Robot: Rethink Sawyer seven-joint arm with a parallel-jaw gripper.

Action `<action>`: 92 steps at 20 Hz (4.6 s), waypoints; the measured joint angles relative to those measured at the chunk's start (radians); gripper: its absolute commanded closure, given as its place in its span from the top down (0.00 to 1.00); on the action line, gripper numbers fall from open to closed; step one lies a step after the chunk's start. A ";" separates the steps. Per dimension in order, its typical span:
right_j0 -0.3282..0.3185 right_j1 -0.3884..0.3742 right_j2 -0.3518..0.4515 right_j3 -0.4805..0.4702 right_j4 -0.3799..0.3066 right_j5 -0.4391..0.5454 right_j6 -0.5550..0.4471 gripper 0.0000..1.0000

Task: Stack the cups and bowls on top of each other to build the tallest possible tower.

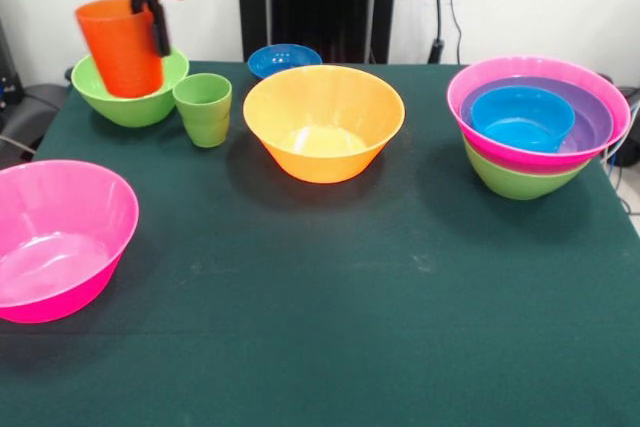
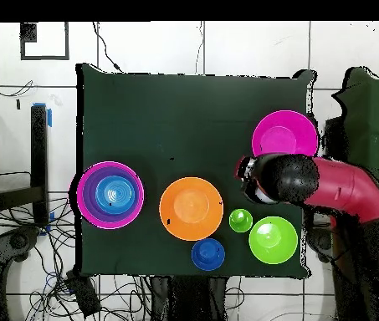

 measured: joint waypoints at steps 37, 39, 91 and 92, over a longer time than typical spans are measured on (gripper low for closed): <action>0.545 -0.036 -0.233 0.063 0.299 -0.001 0.349 0.00; 0.573 -0.036 -0.247 0.063 0.312 0.000 0.376 0.00; 0.837 0.093 -0.430 0.186 0.580 -0.359 0.552 0.00; 0.852 0.077 -0.436 0.196 0.587 -0.359 0.552 0.00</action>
